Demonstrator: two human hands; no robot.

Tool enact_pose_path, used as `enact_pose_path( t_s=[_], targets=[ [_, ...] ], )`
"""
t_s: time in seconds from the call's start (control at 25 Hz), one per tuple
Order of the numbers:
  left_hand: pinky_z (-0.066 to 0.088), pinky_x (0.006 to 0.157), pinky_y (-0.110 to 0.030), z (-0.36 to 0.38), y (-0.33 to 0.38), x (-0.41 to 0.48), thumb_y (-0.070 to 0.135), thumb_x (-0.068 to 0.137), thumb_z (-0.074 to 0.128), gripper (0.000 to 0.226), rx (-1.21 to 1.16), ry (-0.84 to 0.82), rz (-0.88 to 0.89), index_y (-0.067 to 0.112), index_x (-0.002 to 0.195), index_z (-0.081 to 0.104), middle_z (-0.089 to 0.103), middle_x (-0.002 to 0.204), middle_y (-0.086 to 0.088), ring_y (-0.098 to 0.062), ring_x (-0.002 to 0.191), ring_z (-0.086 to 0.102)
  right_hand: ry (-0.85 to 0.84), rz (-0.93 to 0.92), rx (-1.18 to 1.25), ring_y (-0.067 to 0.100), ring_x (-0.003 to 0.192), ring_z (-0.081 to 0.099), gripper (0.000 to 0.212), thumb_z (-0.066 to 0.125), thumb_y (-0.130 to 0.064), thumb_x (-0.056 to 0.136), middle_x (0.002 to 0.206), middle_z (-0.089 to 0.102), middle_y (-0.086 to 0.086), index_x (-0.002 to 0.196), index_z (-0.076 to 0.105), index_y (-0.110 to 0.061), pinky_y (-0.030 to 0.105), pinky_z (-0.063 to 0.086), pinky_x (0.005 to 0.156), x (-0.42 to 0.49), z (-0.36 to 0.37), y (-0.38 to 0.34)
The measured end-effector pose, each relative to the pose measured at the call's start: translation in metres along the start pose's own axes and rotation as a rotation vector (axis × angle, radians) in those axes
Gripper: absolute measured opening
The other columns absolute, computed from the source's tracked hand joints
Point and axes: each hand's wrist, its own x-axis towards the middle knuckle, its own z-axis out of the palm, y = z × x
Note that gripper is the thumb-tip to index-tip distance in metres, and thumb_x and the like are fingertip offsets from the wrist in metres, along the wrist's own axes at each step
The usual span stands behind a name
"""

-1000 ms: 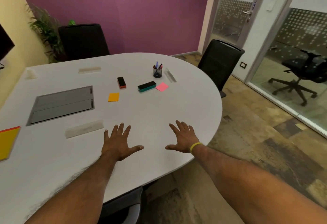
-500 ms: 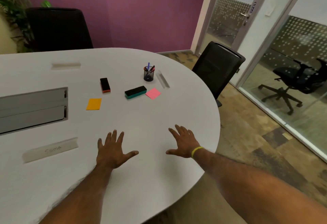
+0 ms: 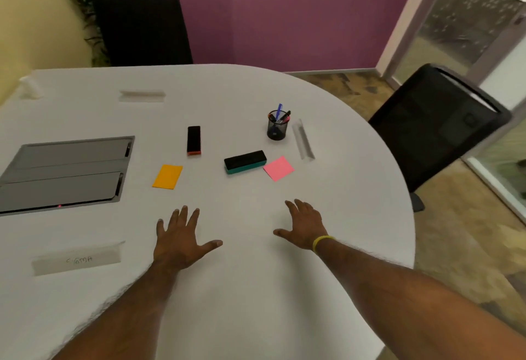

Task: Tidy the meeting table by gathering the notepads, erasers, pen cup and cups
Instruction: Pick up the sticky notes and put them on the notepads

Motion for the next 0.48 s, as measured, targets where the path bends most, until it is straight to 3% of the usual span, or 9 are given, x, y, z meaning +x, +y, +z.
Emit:
enact_pose_path(
  t_s=[0.16,0.48],
  targets=[
    [0.002,0.121,-0.054,0.009,0.031,0.043,0.095,0.066,0.025,0.114,-0.03,-0.017,-0.055,0.029,0.156,0.002,-0.002,0.166,-0.003,-0.022,0.153,-0.003,0.003,0.05,0.049,0.03,0.135,0.035,0.091,0.054,-0.068,0.085,0.152,0.033,0.007,0.154,0.023,-0.017,0.043,0.032,0.109,0.083,-0.009,0.027],
    [0.002,0.121,-0.054,0.032,0.039,0.132,0.095,0.063,0.02,0.116,-0.007,-0.056,-0.042,0.028,0.156,0.001,-0.005,0.166,-0.003,-0.023,0.152,-0.005,0.076,0.276,0.212,0.033,0.124,0.044,0.081,0.064,-0.067,0.079,0.131,0.046,0.012,0.133,0.044,-0.011,0.044,0.039,0.099,0.214,-0.011,0.051]
  ],
)
